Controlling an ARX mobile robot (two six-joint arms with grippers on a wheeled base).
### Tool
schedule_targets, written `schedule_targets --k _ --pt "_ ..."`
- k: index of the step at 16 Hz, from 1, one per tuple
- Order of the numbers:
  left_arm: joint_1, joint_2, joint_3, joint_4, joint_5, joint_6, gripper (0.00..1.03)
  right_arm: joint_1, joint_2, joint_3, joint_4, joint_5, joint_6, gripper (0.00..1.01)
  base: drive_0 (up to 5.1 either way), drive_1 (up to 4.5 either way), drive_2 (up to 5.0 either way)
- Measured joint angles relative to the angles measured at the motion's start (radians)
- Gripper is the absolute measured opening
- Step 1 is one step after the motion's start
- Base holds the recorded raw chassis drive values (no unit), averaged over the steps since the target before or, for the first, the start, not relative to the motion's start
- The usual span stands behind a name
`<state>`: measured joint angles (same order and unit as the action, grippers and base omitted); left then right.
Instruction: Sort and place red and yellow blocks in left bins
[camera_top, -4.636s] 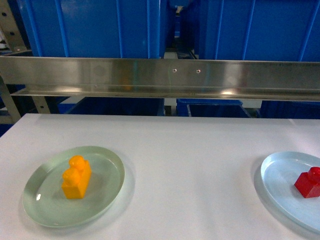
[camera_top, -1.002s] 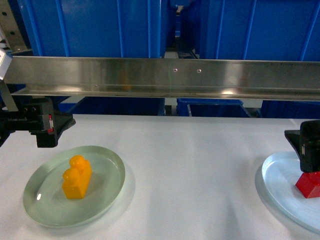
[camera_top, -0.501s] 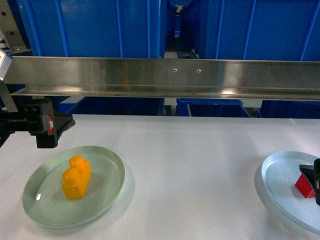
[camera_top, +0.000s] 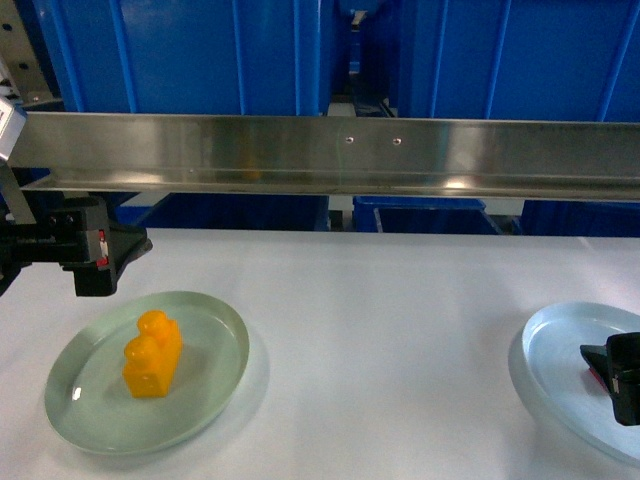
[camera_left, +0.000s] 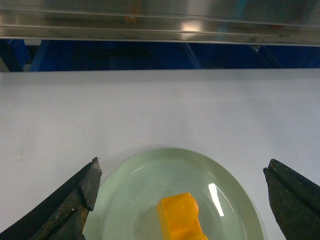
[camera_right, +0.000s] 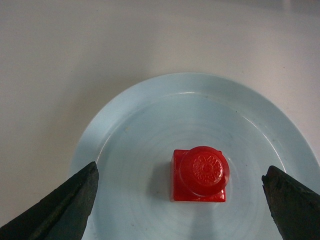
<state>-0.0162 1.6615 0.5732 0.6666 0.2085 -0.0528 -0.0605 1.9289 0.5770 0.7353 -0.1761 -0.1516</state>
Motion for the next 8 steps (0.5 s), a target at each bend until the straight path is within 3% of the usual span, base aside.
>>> schedule_targets --k 4,8 --pt "0.000 0.000 0.000 0.000 -0.001 0.000 0.98 -0.005 0.066 0.063 -0.031 -0.017 -0.004 0.98 0.0 0.00 0.0" --pt "0.000 0.000 0.000 0.000 -0.001 0.000 0.98 0.021 0.090 0.112 -0.042 -0.024 0.021 0.98 0.0 0.00 0.0"
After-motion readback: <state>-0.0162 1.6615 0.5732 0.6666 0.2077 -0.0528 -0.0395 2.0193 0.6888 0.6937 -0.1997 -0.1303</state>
